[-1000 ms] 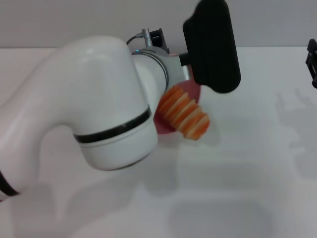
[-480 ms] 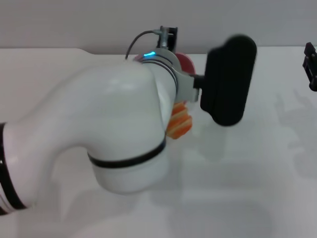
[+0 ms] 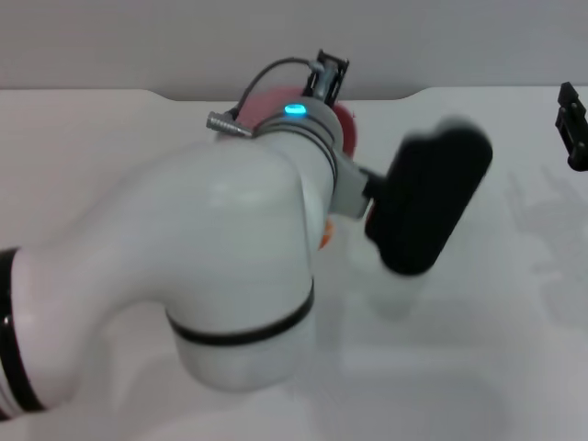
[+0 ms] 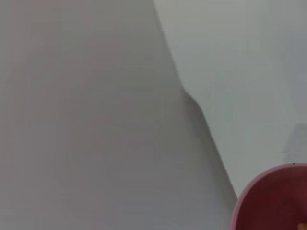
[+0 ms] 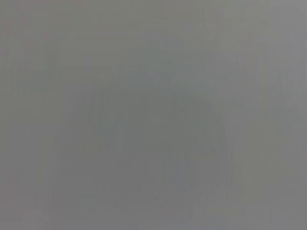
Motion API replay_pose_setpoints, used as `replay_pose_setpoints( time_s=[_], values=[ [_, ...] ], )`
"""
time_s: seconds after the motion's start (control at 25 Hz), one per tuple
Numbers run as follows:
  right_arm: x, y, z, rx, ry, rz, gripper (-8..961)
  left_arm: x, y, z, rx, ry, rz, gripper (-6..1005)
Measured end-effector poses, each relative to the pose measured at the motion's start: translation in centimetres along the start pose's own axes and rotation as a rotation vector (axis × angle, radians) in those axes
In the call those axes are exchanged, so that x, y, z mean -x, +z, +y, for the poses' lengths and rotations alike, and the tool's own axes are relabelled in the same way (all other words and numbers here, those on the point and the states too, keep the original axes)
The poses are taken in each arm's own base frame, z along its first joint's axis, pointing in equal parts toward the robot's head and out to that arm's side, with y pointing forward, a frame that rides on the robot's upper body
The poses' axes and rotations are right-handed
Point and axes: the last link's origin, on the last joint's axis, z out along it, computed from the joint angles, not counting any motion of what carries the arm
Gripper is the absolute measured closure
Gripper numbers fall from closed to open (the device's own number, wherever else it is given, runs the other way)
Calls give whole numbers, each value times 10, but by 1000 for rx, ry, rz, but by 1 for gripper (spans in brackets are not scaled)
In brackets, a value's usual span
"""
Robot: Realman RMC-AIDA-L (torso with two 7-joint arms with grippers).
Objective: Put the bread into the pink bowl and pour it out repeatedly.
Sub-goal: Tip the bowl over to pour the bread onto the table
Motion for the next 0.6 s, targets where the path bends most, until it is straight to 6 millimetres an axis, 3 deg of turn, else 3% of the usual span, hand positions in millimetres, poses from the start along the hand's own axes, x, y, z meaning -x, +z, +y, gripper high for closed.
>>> replay_pose_setpoints(
  time_s=[0.2,0.6],
  values=[
    [0,1,0,2,-1,2,499,-8,-4,10,1,153,24,952],
    [1,3,4,14,-1,0,501,-6,-6,4,-60,209,2,952]
  ],
)
